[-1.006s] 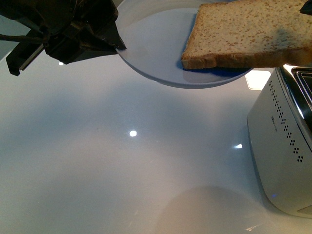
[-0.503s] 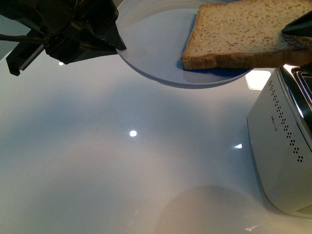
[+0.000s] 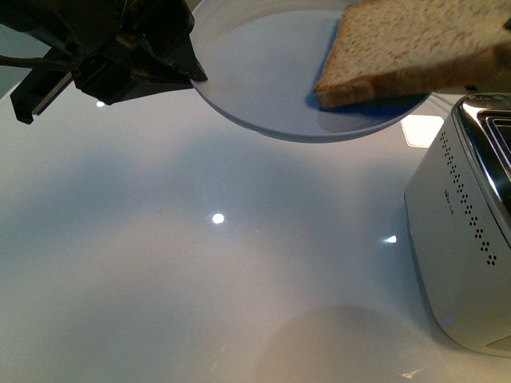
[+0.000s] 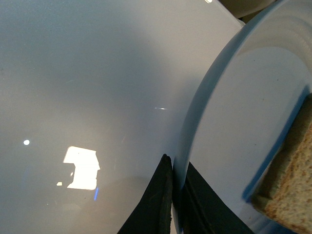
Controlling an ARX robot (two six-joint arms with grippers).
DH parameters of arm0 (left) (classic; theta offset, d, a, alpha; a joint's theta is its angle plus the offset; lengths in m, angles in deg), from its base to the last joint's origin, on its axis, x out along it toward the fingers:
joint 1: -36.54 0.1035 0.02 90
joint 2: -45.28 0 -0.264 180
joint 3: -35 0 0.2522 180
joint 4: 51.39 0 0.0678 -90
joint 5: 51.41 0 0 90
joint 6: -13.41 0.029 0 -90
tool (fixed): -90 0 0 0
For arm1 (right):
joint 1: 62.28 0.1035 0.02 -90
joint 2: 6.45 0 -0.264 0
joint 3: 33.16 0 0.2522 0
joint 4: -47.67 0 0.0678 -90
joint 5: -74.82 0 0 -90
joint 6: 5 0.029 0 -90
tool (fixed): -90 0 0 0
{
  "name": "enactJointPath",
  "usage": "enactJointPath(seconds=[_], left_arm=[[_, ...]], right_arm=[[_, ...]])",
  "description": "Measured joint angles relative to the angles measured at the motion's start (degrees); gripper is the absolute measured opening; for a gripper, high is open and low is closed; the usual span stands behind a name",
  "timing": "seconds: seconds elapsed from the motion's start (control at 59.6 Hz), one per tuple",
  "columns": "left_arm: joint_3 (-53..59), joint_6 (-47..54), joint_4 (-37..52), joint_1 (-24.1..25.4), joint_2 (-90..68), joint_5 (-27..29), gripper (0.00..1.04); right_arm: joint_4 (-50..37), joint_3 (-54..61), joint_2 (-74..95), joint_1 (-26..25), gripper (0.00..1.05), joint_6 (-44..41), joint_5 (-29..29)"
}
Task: Left arm holds plate, right arm toasts bread
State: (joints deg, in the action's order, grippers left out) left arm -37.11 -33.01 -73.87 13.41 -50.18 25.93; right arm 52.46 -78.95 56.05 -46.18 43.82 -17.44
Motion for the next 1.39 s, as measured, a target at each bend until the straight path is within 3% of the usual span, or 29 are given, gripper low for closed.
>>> enactJointPath(seconds=[0.101, 0.319, 0.604, 0.788, 0.939, 1.157, 1.392], left_arm=[[0.0, 0.0, 0.0, 0.0, 0.0, -0.2, 0.03], [0.0, 0.0, 0.0, 0.0, 0.0, -0.2, 0.03], [0.0, -0.1, 0.0, 0.0, 0.0, -0.2, 0.03], [0.0, -0.2, 0.0, 0.0, 0.0, -0.2, 0.03], [0.0, -0.2, 0.0, 0.0, 0.0, -0.2, 0.03], [0.0, -0.2, 0.0, 0.0, 0.0, -0.2, 0.03], [0.0, -0.2, 0.0, 0.0, 0.0, -0.2, 0.03]], right_arm=[[2.9, -2.0, -3.3, -1.7, 0.03, -2.3, -0.3], [9.4, -8.9, -10.4, -10.1, 0.03, -15.7, 2.1], [16.7, -10.6, -13.0, -18.8, 0.03, -41.3, -3.4], [19.9, -7.3, -11.3, -23.0, 0.03, -55.1, -2.8], [19.4, -2.6, -10.3, -22.8, 0.03, -60.7, 0.8], [18.4, 1.2, -9.8, -17.4, 0.03, -60.3, 5.7], [17.6, 1.8, -9.6, -15.0, 0.03, -59.4, 7.6]])
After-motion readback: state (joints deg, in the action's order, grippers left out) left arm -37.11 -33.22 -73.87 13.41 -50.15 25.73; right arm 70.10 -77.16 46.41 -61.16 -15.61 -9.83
